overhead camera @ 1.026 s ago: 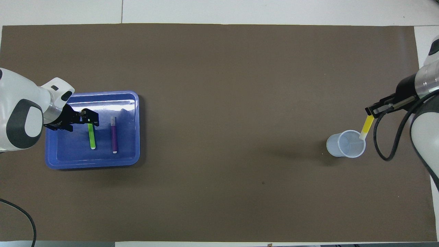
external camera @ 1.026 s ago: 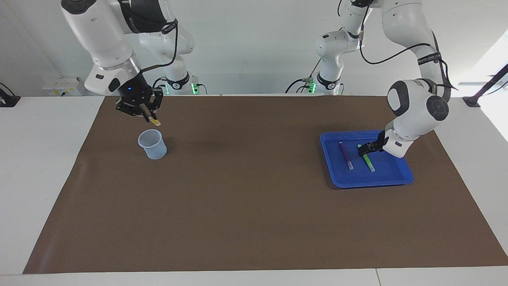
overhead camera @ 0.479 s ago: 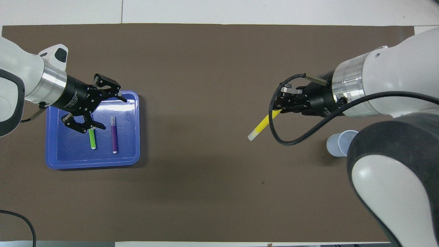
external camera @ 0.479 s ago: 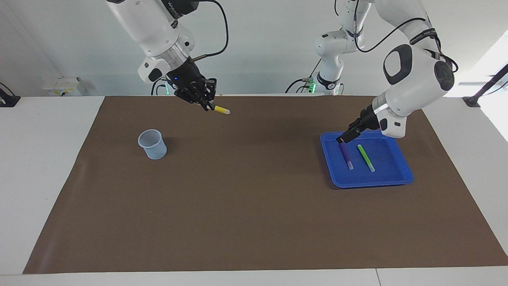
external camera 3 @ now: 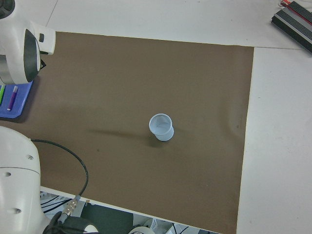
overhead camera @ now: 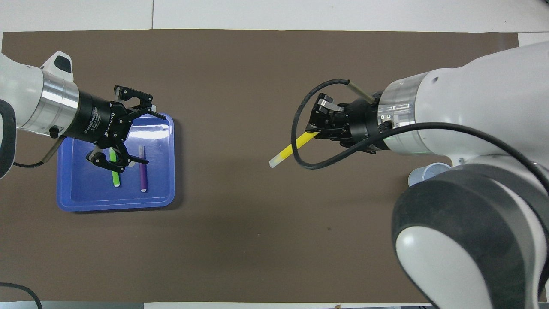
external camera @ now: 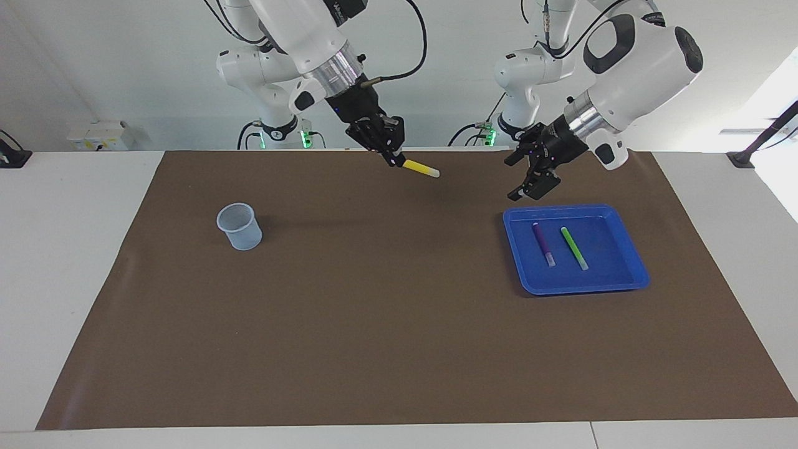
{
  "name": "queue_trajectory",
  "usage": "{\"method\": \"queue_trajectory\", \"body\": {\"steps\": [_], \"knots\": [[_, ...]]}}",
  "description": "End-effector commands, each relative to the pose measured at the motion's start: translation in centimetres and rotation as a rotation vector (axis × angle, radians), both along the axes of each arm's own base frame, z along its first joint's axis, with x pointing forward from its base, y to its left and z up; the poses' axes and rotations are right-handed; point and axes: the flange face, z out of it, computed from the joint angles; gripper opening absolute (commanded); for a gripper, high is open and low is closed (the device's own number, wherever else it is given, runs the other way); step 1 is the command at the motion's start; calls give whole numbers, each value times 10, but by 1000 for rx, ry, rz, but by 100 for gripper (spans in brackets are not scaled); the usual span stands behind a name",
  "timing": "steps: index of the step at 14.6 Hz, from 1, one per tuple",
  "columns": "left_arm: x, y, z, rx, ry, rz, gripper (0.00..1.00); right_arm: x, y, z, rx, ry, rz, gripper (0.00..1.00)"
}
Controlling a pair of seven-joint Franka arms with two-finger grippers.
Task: Right arm passes pens to left for tray arrangement
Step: 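Lift the yellow pen from the cup with the right gripper, then bring the yellow pen toward the open left gripper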
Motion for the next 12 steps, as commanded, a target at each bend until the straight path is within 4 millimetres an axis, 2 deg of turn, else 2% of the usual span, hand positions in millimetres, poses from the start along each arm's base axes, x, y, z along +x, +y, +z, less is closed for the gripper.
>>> {"method": "queue_trajectory", "body": {"steps": [1,2,5,8,12], "knots": [[-12,-18,19,-17,88,228,100,-18,3,-12,34,3,-70,0],[-17,-24,25,-17,106,278,100,-17,4,-11,48,3,-99,0],[-29,-46,24,-6,171,347,100,-17,5,-10,64,4,-133,0],[-43,-69,24,-36,181,331,100,-17,5,-11,63,4,-132,0],[-64,-108,10,-64,95,259,100,-17,4,-14,58,5,-131,0]]}}
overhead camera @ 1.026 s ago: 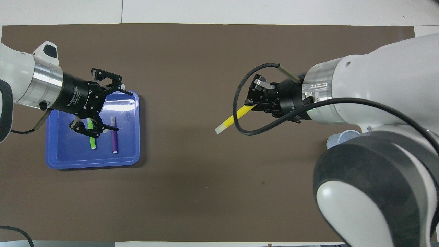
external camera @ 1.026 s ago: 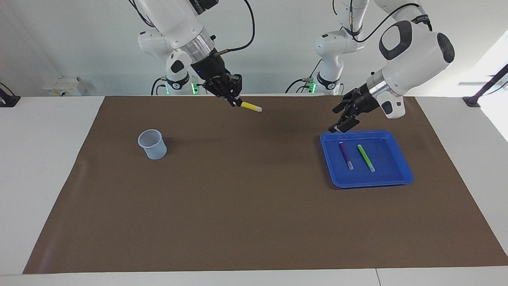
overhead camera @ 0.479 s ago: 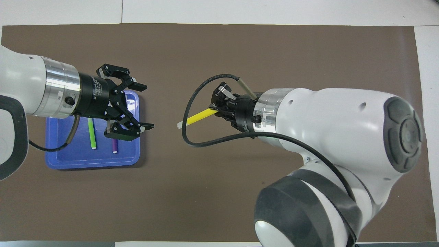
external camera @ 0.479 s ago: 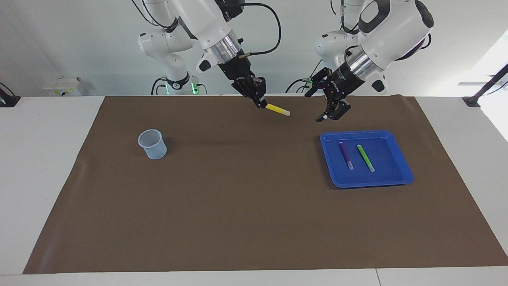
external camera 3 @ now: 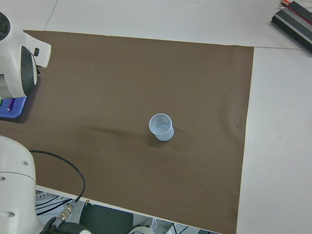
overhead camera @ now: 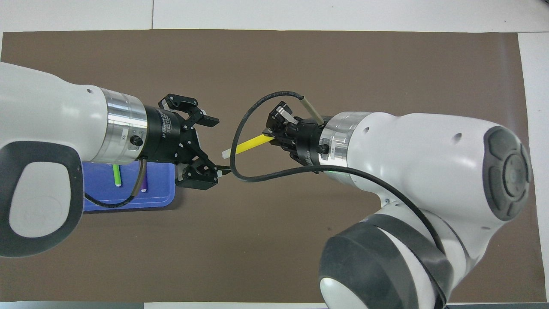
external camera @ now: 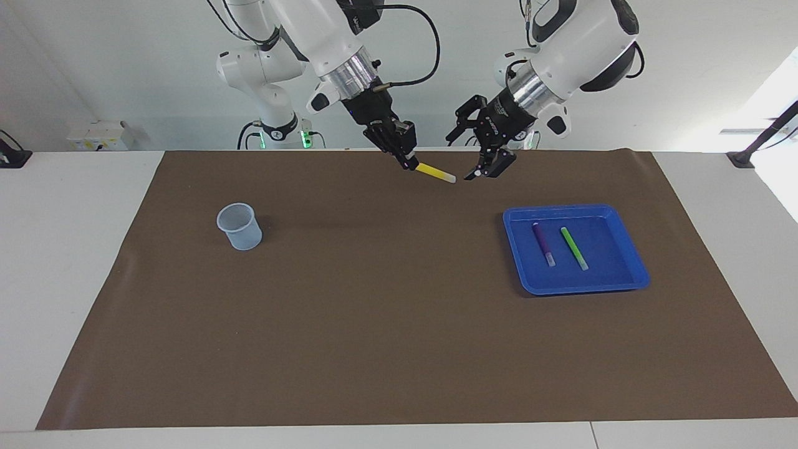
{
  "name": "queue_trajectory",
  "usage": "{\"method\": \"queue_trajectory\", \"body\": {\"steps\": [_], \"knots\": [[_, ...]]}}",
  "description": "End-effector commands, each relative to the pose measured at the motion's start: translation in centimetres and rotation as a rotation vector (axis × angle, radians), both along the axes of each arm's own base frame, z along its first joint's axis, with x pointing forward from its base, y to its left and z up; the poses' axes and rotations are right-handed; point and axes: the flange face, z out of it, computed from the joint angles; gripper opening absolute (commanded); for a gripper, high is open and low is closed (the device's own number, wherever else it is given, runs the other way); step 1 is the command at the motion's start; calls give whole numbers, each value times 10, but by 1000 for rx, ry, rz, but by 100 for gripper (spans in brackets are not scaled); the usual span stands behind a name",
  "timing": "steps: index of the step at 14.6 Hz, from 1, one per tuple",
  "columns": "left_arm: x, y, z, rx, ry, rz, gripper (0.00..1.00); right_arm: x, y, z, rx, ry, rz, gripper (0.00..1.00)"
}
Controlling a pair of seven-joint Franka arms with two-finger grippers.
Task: Right arm passes pens to left for tray arrangement
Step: 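Bring the yellow pen toward the open left gripper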
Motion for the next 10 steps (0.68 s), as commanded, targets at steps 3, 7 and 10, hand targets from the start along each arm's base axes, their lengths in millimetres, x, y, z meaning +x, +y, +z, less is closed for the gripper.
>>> {"method": "queue_trajectory", "body": {"steps": [3,7,10], "knots": [[-41,-23,-16,-15,-57,-40,100,-6,-5,-1,19,-1,-18,0],[-39,-17,-27,-20,-101,25,100,-5,-6,-1,19,-1,-19,0],[-35,-13,-31,-31,-131,64,100,-5,-6,-2,18,-1,-18,0]]}}
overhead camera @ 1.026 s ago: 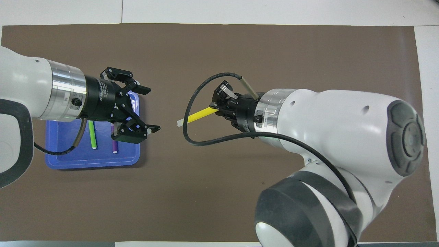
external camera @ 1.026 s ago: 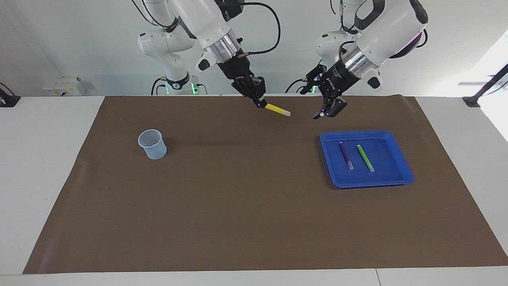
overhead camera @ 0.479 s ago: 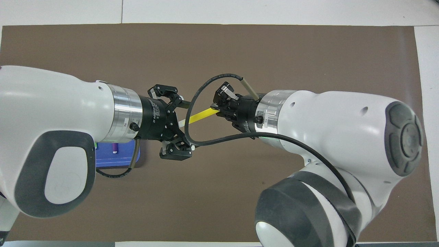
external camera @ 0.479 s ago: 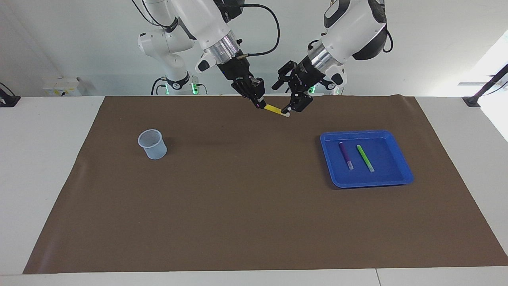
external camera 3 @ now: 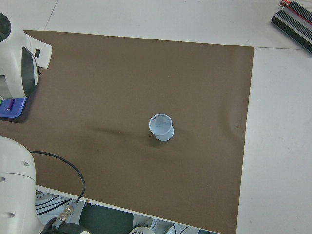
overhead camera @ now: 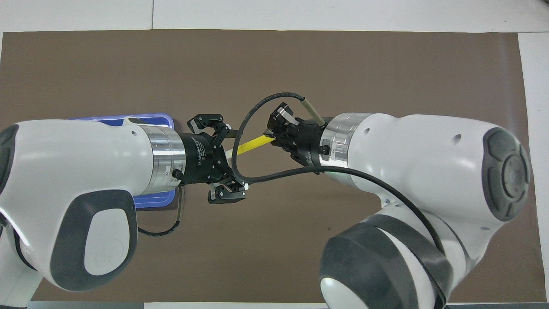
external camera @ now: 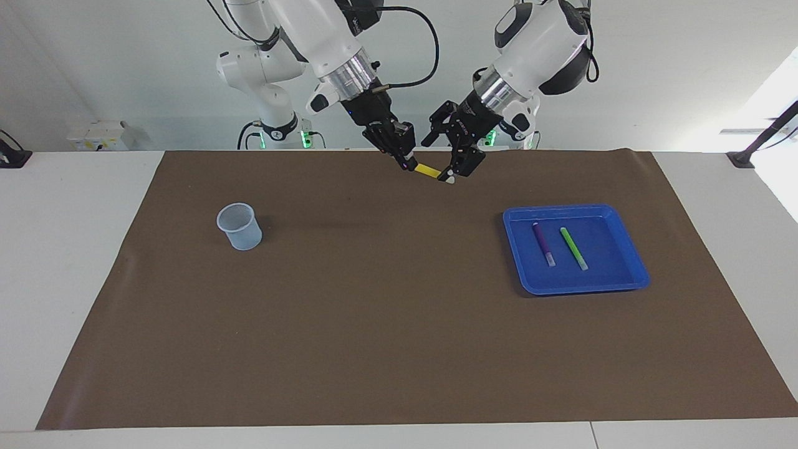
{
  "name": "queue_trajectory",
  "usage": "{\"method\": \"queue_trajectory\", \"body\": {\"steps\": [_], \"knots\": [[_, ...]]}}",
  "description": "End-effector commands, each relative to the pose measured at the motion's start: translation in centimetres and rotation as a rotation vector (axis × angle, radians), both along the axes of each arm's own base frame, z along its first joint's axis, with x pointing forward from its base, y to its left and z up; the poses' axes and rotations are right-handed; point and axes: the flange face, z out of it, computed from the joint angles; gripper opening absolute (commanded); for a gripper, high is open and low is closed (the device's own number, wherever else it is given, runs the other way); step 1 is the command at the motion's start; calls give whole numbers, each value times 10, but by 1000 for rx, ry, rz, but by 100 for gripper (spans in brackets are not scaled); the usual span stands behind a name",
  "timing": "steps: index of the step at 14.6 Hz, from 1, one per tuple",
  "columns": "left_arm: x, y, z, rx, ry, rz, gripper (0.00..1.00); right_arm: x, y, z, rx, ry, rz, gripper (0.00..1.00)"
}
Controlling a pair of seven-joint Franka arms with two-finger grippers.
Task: Right arm passes pens to left for tray arrangement
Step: 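Bring the yellow pen toward the open left gripper, then close the left gripper on the yellow pen while the right gripper releases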
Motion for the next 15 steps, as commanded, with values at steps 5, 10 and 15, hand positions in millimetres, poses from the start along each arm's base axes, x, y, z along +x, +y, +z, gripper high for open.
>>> {"method": "queue_trajectory", "body": {"steps": [5,10,15], "knots": [[-4,3,-6,-29,-77,47,100,-4,-6,0,20,-2,-18,0],[-11,-12,-9,-35,-113,26,93,-4,-6,-1,20,-2,-19,0],[-8,-10,-8,-36,-113,24,78,-3,-6,0,21,-5,-18,0]]}}
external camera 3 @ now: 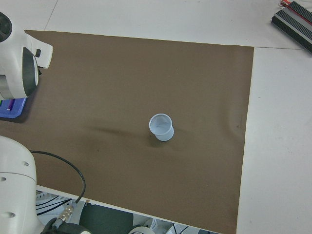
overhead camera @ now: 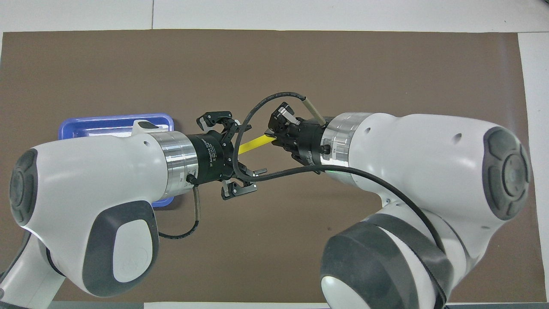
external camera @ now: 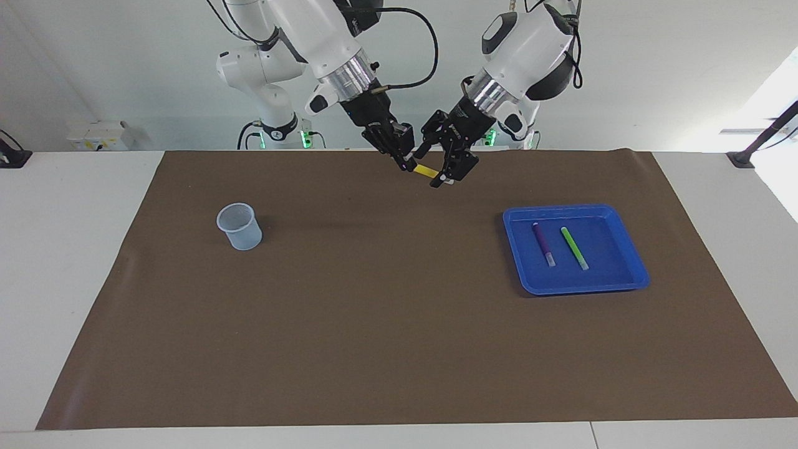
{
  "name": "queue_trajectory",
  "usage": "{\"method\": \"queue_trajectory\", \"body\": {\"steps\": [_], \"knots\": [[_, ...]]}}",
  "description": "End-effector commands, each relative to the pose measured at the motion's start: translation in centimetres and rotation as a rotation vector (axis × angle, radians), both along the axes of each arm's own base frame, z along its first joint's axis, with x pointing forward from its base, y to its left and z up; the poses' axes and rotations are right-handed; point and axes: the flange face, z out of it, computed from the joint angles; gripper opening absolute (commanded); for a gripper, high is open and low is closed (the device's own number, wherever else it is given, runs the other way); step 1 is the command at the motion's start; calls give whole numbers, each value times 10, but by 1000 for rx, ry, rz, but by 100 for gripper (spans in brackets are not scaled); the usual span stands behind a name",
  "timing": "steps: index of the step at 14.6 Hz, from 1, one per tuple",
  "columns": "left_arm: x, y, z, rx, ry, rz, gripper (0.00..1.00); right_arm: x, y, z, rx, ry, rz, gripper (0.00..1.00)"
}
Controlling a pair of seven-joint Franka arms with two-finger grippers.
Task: Right arm passes pens to left for tray arrangement
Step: 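Close the left gripper on the yellow pen while the right gripper releases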
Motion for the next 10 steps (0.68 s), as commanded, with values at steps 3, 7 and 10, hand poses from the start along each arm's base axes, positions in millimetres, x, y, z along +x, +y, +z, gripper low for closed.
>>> {"method": "queue_trajectory", "body": {"steps": [3,7,10], "knots": [[-2,6,5,-11,-13,-5,69,-4,-5,1,22,-7,-16,0],[3,7,7,-12,-13,-5,49,-4,-5,1,21,-6,-17,0],[5,8,7,-7,-22,-15,27,-4,-4,1,21,-6,-15,0]]}}
